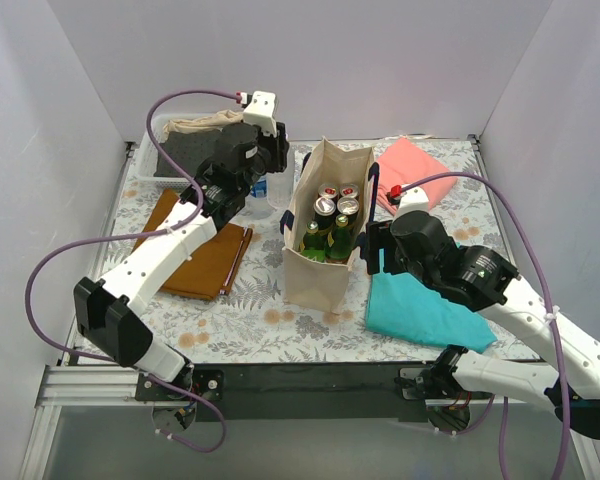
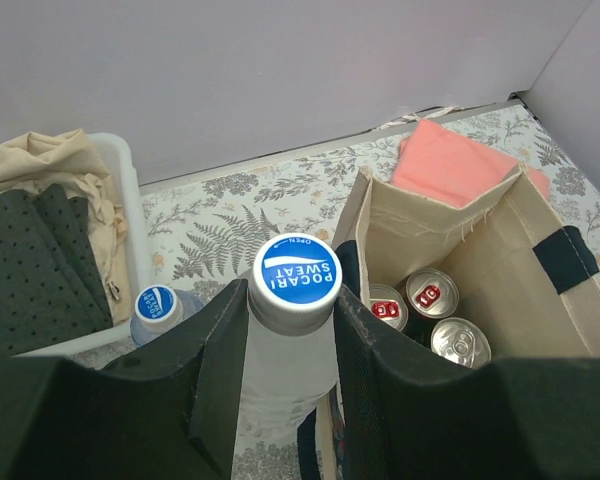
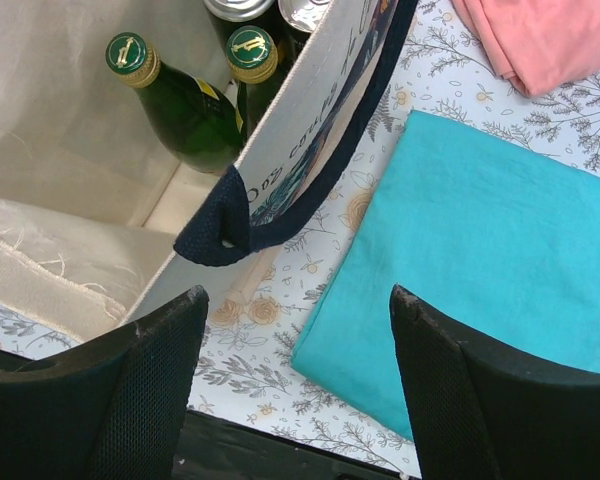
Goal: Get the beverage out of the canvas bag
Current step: Place the drink at the center of the board.
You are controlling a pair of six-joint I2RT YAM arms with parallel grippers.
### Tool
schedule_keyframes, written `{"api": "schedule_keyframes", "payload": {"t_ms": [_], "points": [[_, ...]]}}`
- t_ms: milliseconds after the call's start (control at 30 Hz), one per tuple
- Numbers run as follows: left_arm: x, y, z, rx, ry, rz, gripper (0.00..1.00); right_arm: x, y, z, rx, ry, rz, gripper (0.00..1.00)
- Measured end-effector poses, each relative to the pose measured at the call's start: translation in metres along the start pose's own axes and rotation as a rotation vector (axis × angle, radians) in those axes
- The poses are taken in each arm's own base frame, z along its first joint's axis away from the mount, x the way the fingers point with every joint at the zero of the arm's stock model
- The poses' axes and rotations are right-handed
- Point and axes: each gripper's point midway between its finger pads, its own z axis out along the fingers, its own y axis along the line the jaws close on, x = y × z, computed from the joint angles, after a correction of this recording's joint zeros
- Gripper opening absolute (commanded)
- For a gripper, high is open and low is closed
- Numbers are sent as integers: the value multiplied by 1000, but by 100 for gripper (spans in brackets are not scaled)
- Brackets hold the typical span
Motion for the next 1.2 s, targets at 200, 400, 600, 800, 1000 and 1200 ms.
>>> {"api": "schedule_keyframes", "payload": {"t_ms": [200,400,600,800,1000,1200], "points": [[24,7,24,7,19,-18,0,2,1,3,3,13,-13,79],[58,12,54,11,68,-33,0,4,1,6,7,22,-25,79],[81,11,74,24,95,-38,0,7,3,11,12,40,-33,79],[95,10,89,25,94,-43,0,9,5,14,10,54,-39,79],[121,15,106,6,125,-41,0,10,5,15,8,59,-44,79],[134,21,117,-18,128,-33,0,11,6,15,7,62,-47,79]]}}
